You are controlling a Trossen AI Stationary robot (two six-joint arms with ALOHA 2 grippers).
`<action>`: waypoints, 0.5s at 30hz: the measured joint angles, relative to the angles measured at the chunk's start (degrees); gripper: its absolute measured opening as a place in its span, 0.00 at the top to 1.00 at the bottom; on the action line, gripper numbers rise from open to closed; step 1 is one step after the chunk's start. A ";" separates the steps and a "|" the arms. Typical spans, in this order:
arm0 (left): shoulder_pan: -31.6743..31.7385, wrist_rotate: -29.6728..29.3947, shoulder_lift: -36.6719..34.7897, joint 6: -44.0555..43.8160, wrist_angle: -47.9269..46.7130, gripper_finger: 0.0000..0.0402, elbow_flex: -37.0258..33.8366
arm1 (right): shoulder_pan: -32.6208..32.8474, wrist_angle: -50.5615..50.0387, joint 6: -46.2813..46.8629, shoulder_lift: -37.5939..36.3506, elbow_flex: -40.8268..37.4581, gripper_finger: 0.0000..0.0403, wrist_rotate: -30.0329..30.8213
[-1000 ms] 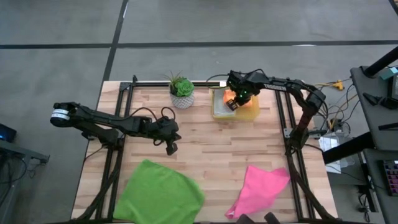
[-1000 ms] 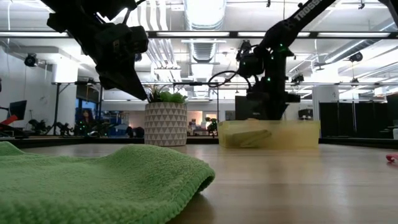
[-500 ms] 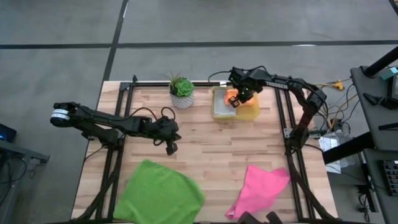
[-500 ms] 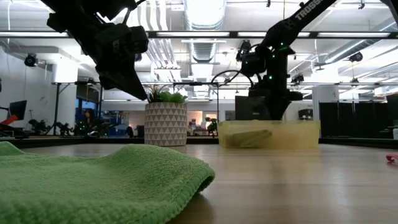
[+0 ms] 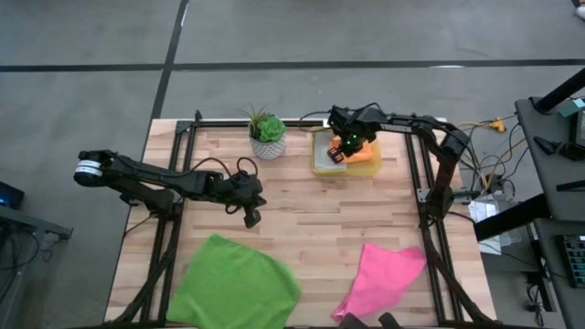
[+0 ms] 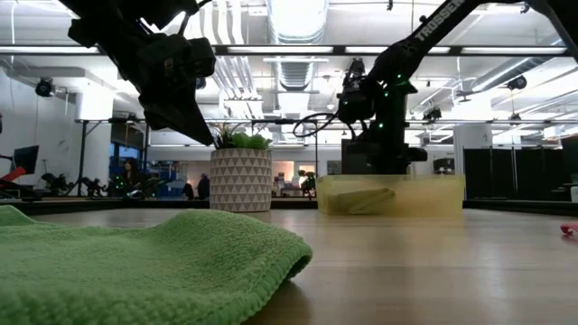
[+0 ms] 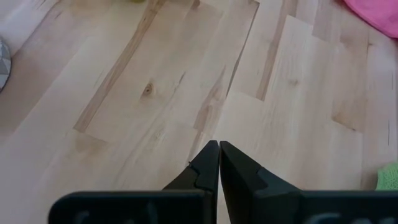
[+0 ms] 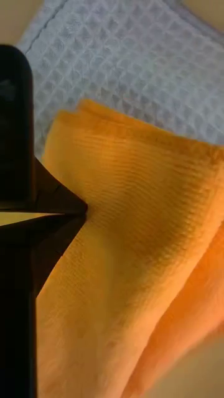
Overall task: Fold microfiber towels
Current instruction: Put the orange microfiber cloth into the yellow bin
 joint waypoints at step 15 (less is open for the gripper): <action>0.00 -0.20 0.02 -0.01 0.01 1.00 0.00 | 3.50 4.52 2.70 0.70 0.71 0.98 0.05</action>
